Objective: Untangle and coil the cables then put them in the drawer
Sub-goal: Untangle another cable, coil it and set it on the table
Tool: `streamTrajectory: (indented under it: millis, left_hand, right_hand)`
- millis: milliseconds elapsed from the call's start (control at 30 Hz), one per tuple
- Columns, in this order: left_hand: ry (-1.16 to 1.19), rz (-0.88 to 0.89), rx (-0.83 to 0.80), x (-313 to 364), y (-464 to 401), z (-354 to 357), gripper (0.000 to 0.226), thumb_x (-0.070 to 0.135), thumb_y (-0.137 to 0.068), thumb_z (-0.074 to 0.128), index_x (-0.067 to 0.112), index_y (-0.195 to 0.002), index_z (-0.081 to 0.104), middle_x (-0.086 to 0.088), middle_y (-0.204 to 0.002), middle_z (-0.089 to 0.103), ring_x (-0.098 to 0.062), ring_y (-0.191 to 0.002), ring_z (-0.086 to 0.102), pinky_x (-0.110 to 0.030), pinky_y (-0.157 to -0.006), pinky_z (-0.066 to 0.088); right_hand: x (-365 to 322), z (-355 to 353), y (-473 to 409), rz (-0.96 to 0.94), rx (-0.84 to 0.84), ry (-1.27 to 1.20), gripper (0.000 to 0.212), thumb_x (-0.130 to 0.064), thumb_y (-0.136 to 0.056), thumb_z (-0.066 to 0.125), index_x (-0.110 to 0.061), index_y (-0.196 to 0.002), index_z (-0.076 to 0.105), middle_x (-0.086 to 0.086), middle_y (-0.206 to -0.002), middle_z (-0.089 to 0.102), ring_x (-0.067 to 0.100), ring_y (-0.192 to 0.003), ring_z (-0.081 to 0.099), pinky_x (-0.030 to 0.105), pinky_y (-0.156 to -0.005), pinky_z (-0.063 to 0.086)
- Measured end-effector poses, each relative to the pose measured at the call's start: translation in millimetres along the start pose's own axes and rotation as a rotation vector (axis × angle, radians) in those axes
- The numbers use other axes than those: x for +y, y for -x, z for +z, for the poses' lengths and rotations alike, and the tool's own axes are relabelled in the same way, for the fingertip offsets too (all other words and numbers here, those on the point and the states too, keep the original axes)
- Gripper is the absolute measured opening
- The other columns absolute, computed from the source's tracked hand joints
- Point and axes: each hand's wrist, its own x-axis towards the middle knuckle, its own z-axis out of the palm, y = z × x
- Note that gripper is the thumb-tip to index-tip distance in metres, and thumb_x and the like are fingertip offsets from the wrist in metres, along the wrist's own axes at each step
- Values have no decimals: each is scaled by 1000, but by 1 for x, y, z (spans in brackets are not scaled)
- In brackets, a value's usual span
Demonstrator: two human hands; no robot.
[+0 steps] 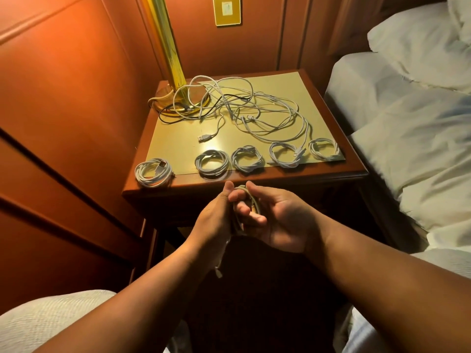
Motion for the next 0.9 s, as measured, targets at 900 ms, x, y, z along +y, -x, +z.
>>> streamTrajectory:
  millis: [900]
  left_hand:
    - [-1106,237,-33,20,-9,-24,18,21,-78,79,25,-87,63,7,-77,65,-4,-72,62,-25,-66,53]
  right_hand:
    - [-1,-6,-7,131,360,1516,81,-74,-87,12,-18,-71,69,-7,-66,63,9,-67,59,32,-70,43]
